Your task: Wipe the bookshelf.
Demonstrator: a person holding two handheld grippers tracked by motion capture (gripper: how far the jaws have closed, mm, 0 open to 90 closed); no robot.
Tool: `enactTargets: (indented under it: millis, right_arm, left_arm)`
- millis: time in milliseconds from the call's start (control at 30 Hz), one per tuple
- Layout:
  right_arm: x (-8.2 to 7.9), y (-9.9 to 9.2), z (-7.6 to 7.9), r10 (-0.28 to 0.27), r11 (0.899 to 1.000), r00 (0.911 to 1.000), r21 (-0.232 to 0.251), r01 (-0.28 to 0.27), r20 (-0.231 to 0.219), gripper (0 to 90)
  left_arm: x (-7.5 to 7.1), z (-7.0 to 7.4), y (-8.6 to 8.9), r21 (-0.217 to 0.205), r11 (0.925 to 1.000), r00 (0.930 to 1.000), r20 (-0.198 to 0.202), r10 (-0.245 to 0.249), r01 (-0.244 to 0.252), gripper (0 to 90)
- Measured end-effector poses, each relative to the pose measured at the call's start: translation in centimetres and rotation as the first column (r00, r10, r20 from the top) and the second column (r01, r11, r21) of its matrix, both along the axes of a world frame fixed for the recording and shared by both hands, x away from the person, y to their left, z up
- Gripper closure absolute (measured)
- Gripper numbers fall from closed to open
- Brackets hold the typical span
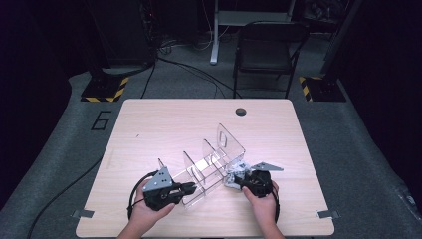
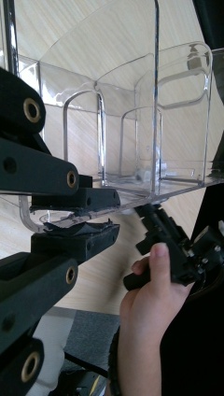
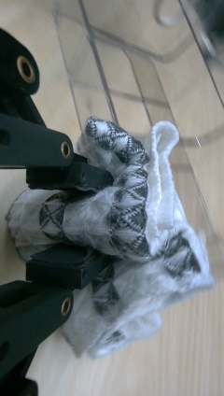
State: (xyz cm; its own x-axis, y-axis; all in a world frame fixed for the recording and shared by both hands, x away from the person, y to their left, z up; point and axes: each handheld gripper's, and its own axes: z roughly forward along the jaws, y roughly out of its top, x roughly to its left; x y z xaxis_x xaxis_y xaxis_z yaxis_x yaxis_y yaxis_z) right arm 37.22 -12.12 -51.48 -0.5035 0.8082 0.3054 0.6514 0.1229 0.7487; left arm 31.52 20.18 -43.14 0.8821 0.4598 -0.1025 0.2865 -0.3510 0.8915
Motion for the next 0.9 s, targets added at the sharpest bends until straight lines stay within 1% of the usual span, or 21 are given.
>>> enactTargets:
  millis: [33, 67, 133, 167, 200, 233, 267, 300, 367, 433, 467, 533, 567, 600, 633, 667, 700, 767, 800, 833, 900]
  right_arm:
    - [0.0, 0.0, 0.0, 0.0, 1.0, 1.0, 0.0, 0.0, 0.0, 63.7]
    - [-0.6, 1.0, 0.0, 0.058, 0.998, 0.9983, 0.001, -0.058, -0.001, 64.0]
    - [-1.1, 1.8, 0.1, 0.117, 0.993, 0.9931, -0.007, -0.117, 0.008, 64.3]
    - [-1.3, 2.2, 0.1, 0.156, 0.987, 0.9876, -0.028, -0.156, 0.016, 64.6]
    - [-1.4, 2.2, 0.2, 0.155, 0.987, 0.9875, -0.055, -0.153, 0.03, 64.9]
    - [-1.2, 2.0, 0.3, 0.137, 0.988, 0.9897, -0.072, -0.134, 0.042, 64.9]
    - [-0.8, 1.5, 0.3, 0.104, 0.993, 0.9937, -0.064, -0.101, 0.041, 64.9]
    - [-0.2, 0.5, 0.2, 0.058, 0.997, 0.998, -0.043, -0.057, 0.024, 64.9]
    - [0.6, -0.7, 0.2, -0.02, 1.0, 0.9997, -0.014, 0.02, 0.014, 64.7]
    - [0.9, -1.4, 0.2, -0.05, 0.999, 0.9988, 0.017, 0.05, -0.001, 64.7]
    - [0.9, -1.3, 0.2, -0.044, 0.999, 0.999, 0.016, 0.044, 0.011, 64.9]
    - [0.4, -0.4, 0.1, -0.002, 1.0, 1.0, 0.013, 0.002, 0.003, 65.0]
    - [0.1, 0.2, 0.1, 0.031, 0.999, 0.9995, 0.026, -0.031, -0.009, 65.3]
    - [-0.3, 0.8, 0.2, 0.067, 0.998, 0.9978, 0.024, -0.066, -0.007, 65.3]
    - [-0.6, 1.5, 0.2, 0.115, 0.993, 0.9933, 0.009, -0.115, 0.006, 65.5]
    - [-0.9, 1.8, 0.3, 0.137, 0.991, 0.9905, 0.003, -0.137, 0.007, 65.5]
    - [-1.0, 2.1, 0.5, 0.16, 0.987, 0.9869, -0.026, -0.159, 0.019, 65.7]
    - [-0.8, 1.9, 0.6, 0.138, 0.99, 0.9902, -0.034, -0.137, 0.021, 65.6]
    - [-0.4, 1.4, 0.6, 0.113, 0.993, 0.9933, -0.026, -0.113, 0.02, 65.3]
    - [0.0, 0.8, 0.6, 0.067, 0.998, 0.9977, -0.012, -0.066, 0.013, 64.9]
    - [0.8, -0.6, 0.5, -0.017, 1.0, 0.9998, 0.009, 0.017, 0.006, 64.8]
  left_arm:
    - [0.0, 0.0, 0.0, 0.0, 1.0, 1.0, 0.0, 0.0, 0.0, 81.8]
    - [0.0, 0.0, 0.0, 0.0, 1.0, 1.0, 0.001, 0.0, 0.0, 81.8]
    - [0.0, 0.0, 0.0, 0.001, 1.0, 1.0, 0.0, 0.0, 0.0, 81.8]
    - [0.0, 0.0, 0.0, 0.002, 1.0, 1.0, 0.001, -0.001, 0.001, 81.8]
    - [0.0, 0.0, 0.0, 0.001, 1.0, 1.0, 0.002, -0.001, 0.001, 81.8]
    - [-0.1, 0.0, 0.0, 0.0, 1.0, 1.0, 0.003, 0.002, -0.002, 81.8]
    - [-0.1, 0.0, 0.0, -0.001, 1.0, 1.0, 0.003, 0.003, -0.003, 81.8]
    - [-0.1, 0.0, 0.0, -0.002, 1.0, 1.0, 0.003, 0.004, -0.004, 81.8]
    - [-0.1, 0.0, 0.0, -0.001, 1.0, 1.0, 0.005, 0.003, -0.003, 81.8]
    - [0.0, 0.0, 0.0, 0.0, 1.0, 1.0, 0.004, 0.0, 0.0, 81.6]
    - [0.0, 0.0, 0.0, 0.005, 1.0, 0.9999, 0.014, -0.001, 0.001, 81.6]
    - [0.0, 0.0, 0.0, 0.006, 1.0, 0.9999, 0.013, -0.001, 0.001, 81.5]
    - [0.0, 0.0, 0.0, 0.007, 1.0, 0.9999, 0.012, -0.001, 0.001, 81.6]
    - [0.0, 0.0, 0.0, 0.007, 1.0, 0.9999, 0.012, -0.001, 0.0, 81.5]
    - [0.0, 0.0, 0.0, 0.007, 1.0, 0.9999, 0.014, 0.002, -0.002, 81.5]
    - [0.0, 0.0, -0.1, 0.007, 1.0, 0.9999, 0.014, 0.004, -0.004, 81.5]
    - [0.0, 0.0, -0.1, 0.007, 1.0, 0.9999, 0.014, 0.002, -0.002, 81.6]
    - [-0.1, 0.0, -0.1, 0.008, 1.0, 0.9999, 0.016, 0.003, -0.003, 81.7]
    - [-0.1, 0.0, -0.1, 0.009, 0.9999, 0.9998, 0.018, 0.004, -0.004, 81.7]
    - [-0.1, 0.0, -0.1, 0.007, 1.0, 0.9999, 0.014, 0.003, -0.003, 81.6]
    - [-0.1, 0.0, -0.1, 0.001, 1.0, 0.9999, 0.008, 0.007, -0.007, 81.5]
